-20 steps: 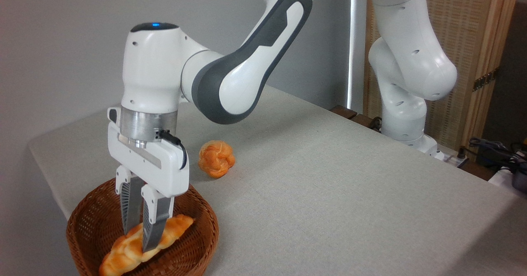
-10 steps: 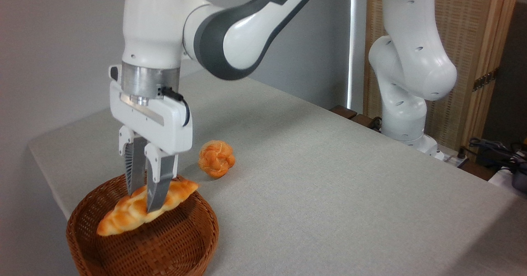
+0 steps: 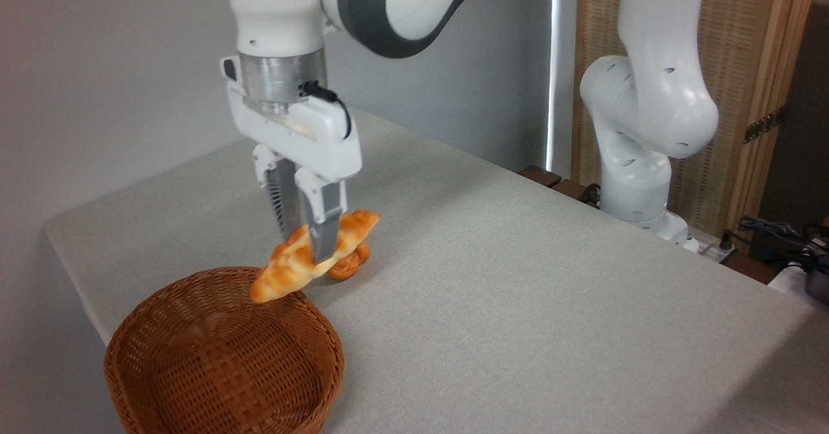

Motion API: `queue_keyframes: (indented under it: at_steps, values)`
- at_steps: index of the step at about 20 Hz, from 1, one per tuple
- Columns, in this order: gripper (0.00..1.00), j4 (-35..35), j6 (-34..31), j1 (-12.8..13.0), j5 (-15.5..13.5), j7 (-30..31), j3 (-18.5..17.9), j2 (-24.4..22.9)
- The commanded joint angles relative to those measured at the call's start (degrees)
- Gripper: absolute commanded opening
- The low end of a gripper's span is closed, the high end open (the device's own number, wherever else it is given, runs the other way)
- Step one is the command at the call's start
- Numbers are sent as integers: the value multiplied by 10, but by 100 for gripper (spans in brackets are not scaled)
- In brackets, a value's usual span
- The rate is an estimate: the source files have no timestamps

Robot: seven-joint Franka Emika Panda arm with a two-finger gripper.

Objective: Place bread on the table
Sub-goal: 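Carry the bread roll over the table beside the orange bun, then lower the bread roll onto the table, open the gripper, lift away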

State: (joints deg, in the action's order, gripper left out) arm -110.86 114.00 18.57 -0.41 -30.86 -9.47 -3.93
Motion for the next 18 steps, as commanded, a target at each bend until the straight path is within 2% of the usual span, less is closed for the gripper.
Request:
queue_keyframes:
  at_steps: [1, 2, 5, 6, 7, 8, 18]
  values:
    - [60, -49, -35, 4, -13, 16, -2, -51]
    - [60, -57, -40, 8, -14, 35, -2, -54]
    - [72, -77, -44, 12, -14, 57, -2, -54]
    - [79, -77, -45, 13, -13, 58, -2, -52]
    - [93, -77, -45, 13, -13, 62, -2, -49]
    - [100, -77, -44, 14, -13, 62, -2, -47]
    - [100, -76, -38, 20, -11, 60, 7, -29]
